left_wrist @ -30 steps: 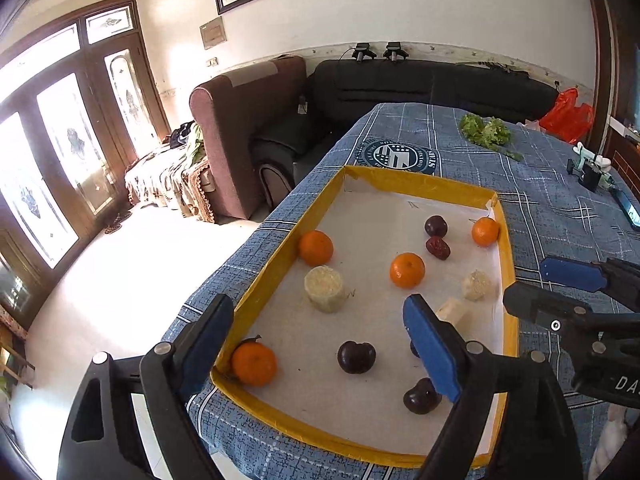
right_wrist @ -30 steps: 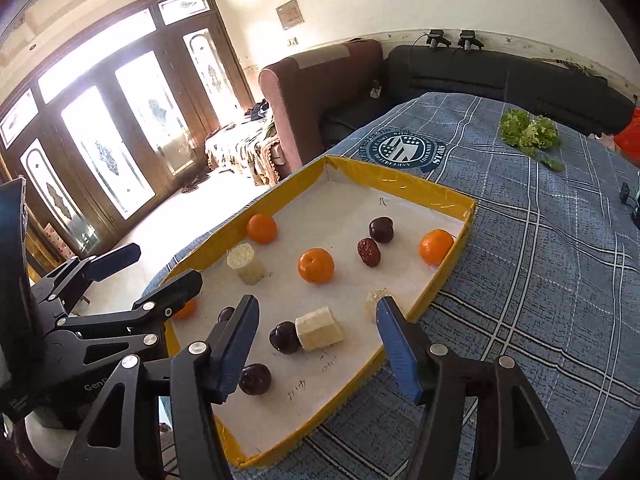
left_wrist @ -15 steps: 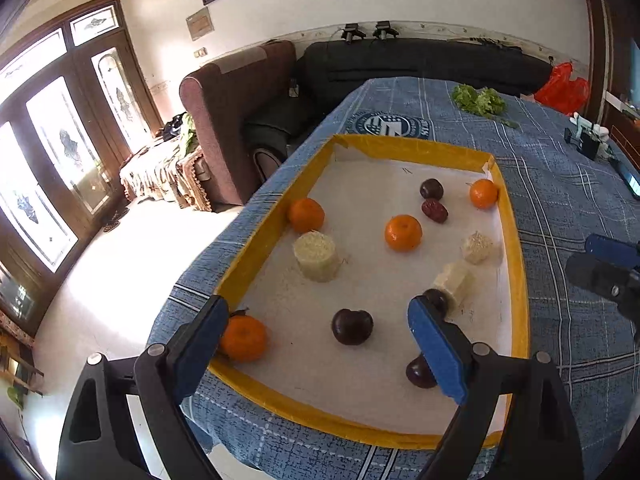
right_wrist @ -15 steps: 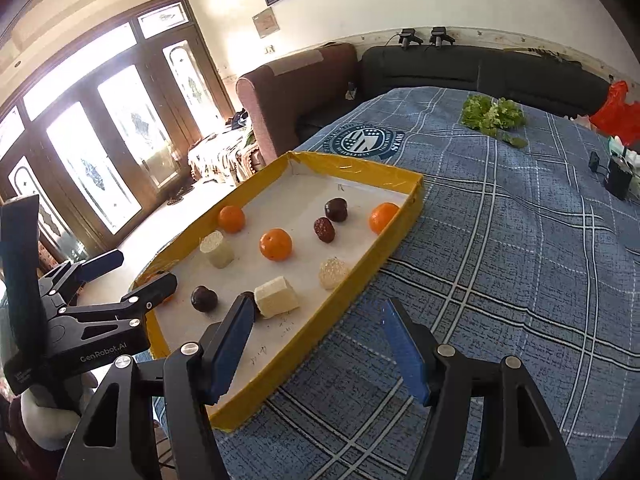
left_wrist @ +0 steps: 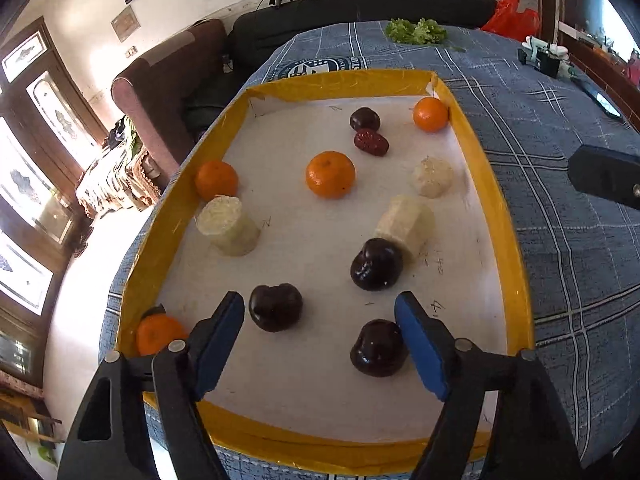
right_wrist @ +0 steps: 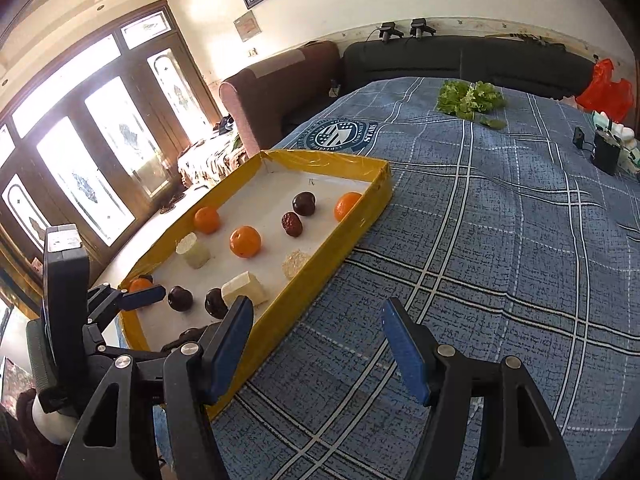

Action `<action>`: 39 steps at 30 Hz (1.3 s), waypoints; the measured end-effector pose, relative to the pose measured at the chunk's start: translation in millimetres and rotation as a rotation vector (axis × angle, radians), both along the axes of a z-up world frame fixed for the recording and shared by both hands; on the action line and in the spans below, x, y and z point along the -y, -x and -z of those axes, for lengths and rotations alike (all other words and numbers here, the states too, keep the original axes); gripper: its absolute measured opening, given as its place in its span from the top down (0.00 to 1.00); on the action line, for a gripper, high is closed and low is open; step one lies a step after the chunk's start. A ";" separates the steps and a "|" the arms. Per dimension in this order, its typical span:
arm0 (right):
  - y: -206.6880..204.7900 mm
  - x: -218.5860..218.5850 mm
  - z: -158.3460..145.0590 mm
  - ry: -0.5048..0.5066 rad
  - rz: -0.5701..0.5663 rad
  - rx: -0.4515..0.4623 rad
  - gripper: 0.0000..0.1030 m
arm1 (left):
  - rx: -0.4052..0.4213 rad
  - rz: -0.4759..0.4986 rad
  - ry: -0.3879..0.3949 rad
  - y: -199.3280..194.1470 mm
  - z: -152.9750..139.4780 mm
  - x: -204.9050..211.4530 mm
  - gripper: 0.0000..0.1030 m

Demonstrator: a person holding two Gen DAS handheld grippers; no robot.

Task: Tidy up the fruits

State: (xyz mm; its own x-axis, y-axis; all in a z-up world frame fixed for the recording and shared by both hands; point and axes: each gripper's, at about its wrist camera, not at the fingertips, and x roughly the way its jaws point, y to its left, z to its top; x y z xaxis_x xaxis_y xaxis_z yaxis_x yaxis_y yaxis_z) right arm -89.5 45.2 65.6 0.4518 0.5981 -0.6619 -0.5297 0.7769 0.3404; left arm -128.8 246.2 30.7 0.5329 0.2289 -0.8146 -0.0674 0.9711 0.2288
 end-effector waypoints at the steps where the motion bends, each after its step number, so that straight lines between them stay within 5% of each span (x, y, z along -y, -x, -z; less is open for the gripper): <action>1: -0.6 0.3 0.7 -0.003 0.002 -0.003 0.30 | 0.004 -0.013 -0.007 -1.6 -1.9 -3.4 0.24; 4: -3.7 3.1 4.2 -0.011 0.010 -0.017 0.30 | 0.010 -0.058 -0.076 -6.1 -8.0 -11.2 0.24; 10: -7.6 7.4 6.5 -0.027 0.023 -0.029 0.30 | 0.044 -0.089 0.026 -14.6 -21.1 -22.7 0.23; 15: -8.6 3.3 8.6 -0.028 0.011 -0.038 0.30 | 0.028 -0.040 -0.041 -31.5 -14.6 -3.8 0.16; 18: -10.2 6.5 9.0 -0.023 0.022 -0.036 0.29 | 0.034 -0.128 -0.113 -36.3 -18.6 -17.9 0.16; 21: -12.9 12.8 9.5 -0.030 0.040 -0.038 0.29 | 0.063 -0.225 -0.099 -31.5 -28.6 -46.5 0.16; 24: -12.8 13.8 10.3 -0.040 0.040 -0.045 0.29 | 0.171 -0.274 -0.031 -11.4 -49.4 -62.9 0.16; 27: -6.9 7.1 9.0 -0.044 0.019 -0.043 0.29 | 0.369 -0.295 0.006 23.0 -81.1 -62.3 0.15; 30: 5.8 -3.8 3.8 -0.027 -0.008 -0.012 0.29 | 0.577 -0.340 -0.047 58.2 -115.1 -50.0 0.00; 33: 23.4 -14.3 -3.5 -0.003 -0.034 0.042 0.27 | 0.738 -0.388 -0.120 89.7 -139.7 -33.5 0.00; 36: 42.7 -25.2 -10.8 0.018 -0.060 0.101 0.24 | 0.815 -0.420 -0.166 111.6 -146.0 -18.2 0.00; 39: 60.9 -34.1 -16.1 0.026 -0.081 0.142 0.21 | 0.804 -0.403 -0.139 114.7 -142.8 -11.1 0.00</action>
State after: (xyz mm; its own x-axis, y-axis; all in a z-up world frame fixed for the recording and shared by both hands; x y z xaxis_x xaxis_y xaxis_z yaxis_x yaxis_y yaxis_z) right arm -150.4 79.3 81.7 0.4928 0.6198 -0.6107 -0.6320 0.7374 0.2384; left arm -243.5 257.3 173.5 0.7868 0.5893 -0.1834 -0.5857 0.8066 0.0795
